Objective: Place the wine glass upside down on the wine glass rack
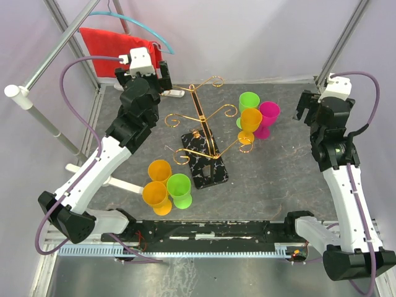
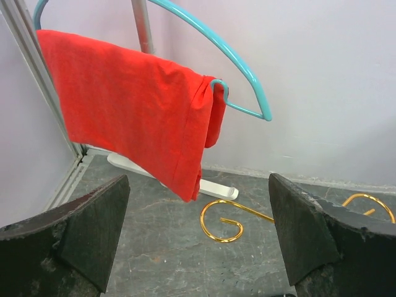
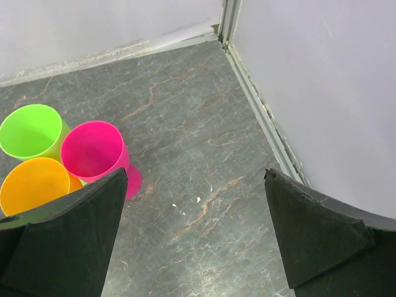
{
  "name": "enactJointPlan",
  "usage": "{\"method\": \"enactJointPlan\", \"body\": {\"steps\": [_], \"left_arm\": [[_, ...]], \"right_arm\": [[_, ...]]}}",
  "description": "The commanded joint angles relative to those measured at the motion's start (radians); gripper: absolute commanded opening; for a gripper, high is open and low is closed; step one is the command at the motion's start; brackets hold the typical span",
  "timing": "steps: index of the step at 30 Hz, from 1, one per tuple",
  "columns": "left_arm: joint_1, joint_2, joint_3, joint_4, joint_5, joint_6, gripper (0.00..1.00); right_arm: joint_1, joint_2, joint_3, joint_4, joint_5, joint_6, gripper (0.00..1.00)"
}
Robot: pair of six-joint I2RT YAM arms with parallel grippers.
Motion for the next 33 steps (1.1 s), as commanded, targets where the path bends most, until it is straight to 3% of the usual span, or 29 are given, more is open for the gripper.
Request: {"method": "enactJointPlan", "body": {"steps": [1,8,16,22,26,33], "left_arm": [[-0.002,-0.016,0.006,0.011,0.046,0.070,0.99],[-0.001,-0.027,0.037,-0.070,0.170,0.113,0.99],[0.000,-0.063,0.016,-0.113,0.416,0.132,0.99],[-0.001,-0.028,0.068,-0.191,0.467,0.085,0.99],[0.000,-0.025,0.083,-0.168,0.513,0.034,0.99],[0.000,0.060,0.229,-0.316,0.615,-0.052,0.99]], "right_arm": [[0.003,-0.034,0.007,0.056,0.072,-0.015,1.00],[0.003,-0.038,0.008,-0.005,-0.060,-0.117,1.00],[0.003,-0.028,0.044,-0.058,-0.114,-0.054,1.00],[0.004,0.118,0.224,-0.288,-0.169,0.036,1.00],[0.004,0.201,0.272,-0.329,-0.200,0.045,1.00],[0.002,0.347,0.318,-0.349,-0.236,0.080,0.94]]}}
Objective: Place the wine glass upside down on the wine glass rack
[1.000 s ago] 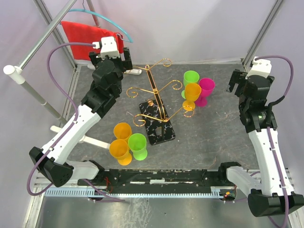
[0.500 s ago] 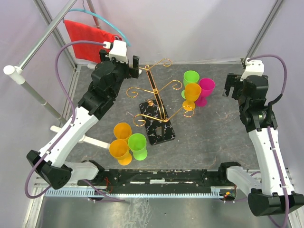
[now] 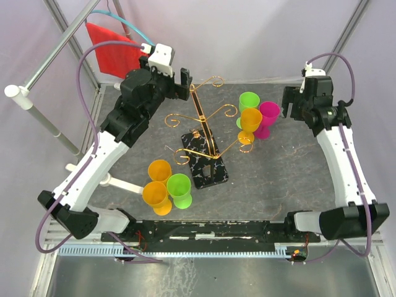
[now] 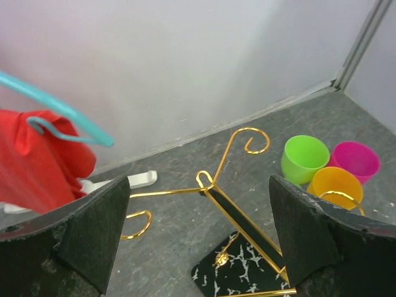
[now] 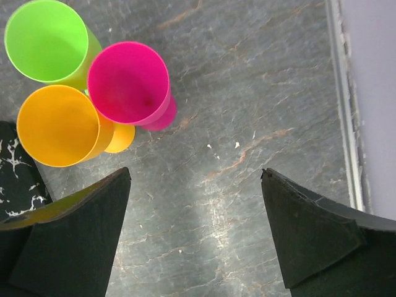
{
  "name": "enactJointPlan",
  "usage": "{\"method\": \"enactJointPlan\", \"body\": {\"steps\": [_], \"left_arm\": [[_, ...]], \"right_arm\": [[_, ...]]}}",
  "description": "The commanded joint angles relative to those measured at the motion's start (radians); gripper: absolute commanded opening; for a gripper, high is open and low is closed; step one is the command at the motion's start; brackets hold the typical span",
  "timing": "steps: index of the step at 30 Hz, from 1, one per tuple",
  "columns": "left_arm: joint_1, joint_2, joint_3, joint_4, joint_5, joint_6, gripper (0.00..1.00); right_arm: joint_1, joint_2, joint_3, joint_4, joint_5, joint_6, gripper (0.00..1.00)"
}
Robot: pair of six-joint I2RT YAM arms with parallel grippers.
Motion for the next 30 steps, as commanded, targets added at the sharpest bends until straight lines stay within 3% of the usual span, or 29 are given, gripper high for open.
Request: {"method": "enactJointPlan", "body": {"steps": [1,8,30], "left_arm": [[-0.001,0.030,0.086,-0.057,0.077,-0.079,0.99],[0.000,0.018,0.063,-0.015,0.103,-0.082,0.99],[0.000,0.031,0.037,0.023,0.075,-0.042,0.99]], "right_arm": [[0.002,0.055,0.029,0.007,-0.031,0.034,0.93],[0.002,0.102,-0.067,0.215,-0.007,0.033,0.89],[-0.039,0.356,-0.056,0.374,-0.026,0.044,0.76]]}}
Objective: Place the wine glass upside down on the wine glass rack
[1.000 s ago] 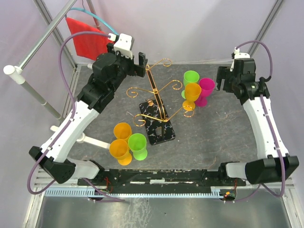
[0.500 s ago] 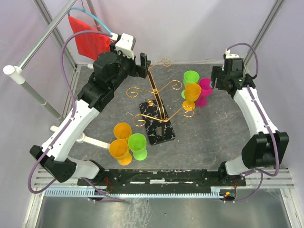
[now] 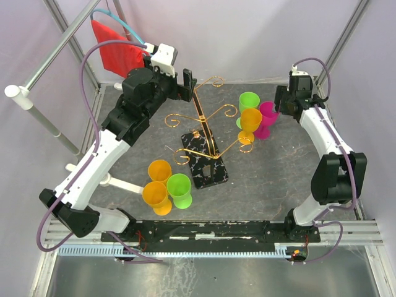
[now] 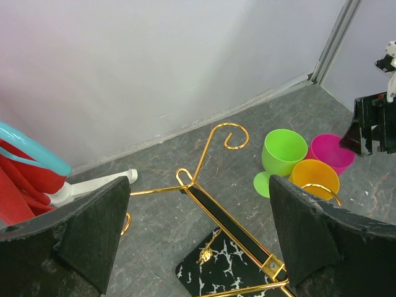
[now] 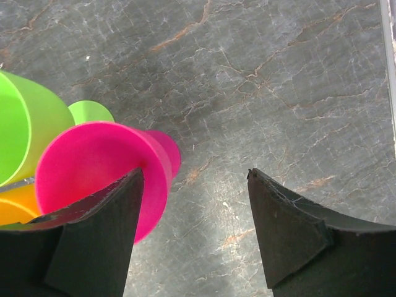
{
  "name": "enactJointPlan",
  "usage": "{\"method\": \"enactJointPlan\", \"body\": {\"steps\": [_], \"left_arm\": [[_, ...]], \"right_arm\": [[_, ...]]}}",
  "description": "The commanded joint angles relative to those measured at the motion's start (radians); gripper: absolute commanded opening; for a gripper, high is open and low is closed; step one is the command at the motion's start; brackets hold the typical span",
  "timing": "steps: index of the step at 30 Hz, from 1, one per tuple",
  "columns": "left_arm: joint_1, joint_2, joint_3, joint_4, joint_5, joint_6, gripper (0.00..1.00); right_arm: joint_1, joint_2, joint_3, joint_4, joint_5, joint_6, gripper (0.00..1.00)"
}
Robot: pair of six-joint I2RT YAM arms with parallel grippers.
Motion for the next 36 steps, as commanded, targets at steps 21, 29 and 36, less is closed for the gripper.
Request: {"method": "enactJointPlan", "body": {"steps": [21,29,36], "left_arm": [[0.000,-0.002,-0.038,0.135,-0.013,-0.056,0.99],[-0.001,0.040,0.038,0.147,0.010,-0.265,0.99],[-0.001,0.073,0.099,0.141,-0.045,-0.489,0.99]], "right_arm": [[-0.016,0.026,0.039,0.012,0.016,-0.015,0.00],[-0.016,-0.170,0.060,-0.041,0.183,-0.077,0.00],[-0.016,-0.426,-0.049,0.279,0.055,-0.108,0.01]]}}
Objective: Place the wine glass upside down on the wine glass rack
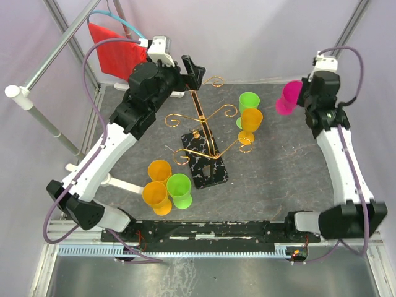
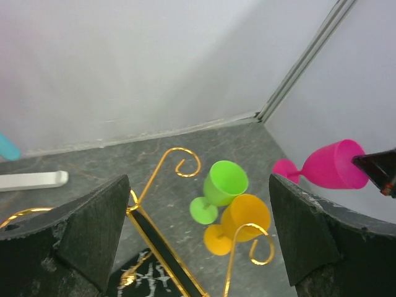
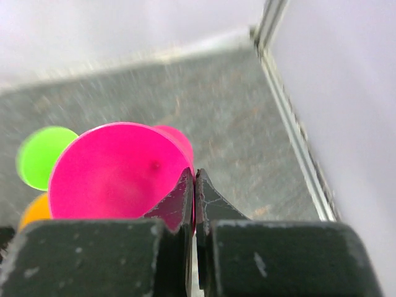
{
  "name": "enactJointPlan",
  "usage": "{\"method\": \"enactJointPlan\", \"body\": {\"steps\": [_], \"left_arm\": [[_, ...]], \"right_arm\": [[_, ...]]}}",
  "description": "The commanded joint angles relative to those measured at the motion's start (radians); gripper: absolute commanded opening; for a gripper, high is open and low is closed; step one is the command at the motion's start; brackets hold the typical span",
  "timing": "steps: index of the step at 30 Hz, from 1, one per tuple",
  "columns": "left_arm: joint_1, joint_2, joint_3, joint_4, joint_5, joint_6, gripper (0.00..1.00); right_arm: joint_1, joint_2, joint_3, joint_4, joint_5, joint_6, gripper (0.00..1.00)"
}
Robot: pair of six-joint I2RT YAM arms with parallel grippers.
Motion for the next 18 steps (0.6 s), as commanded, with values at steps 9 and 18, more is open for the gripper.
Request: {"method": "enactJointPlan", "body": {"steps": [9,18], "left_arm": [[0.000,-0.123,-0.022,0.153,-0.270,-0.560,1.00],[-0.001,-0.240,-0.135,0.266,-0.354,-0.946,0.99]], "right_arm": [[0.021,-0.283,-0.204,0.894,-0.251,-0.008,0.01],[0.176,-0.172,-0.104,1.105,-0.361,0.042,0.00]]}}
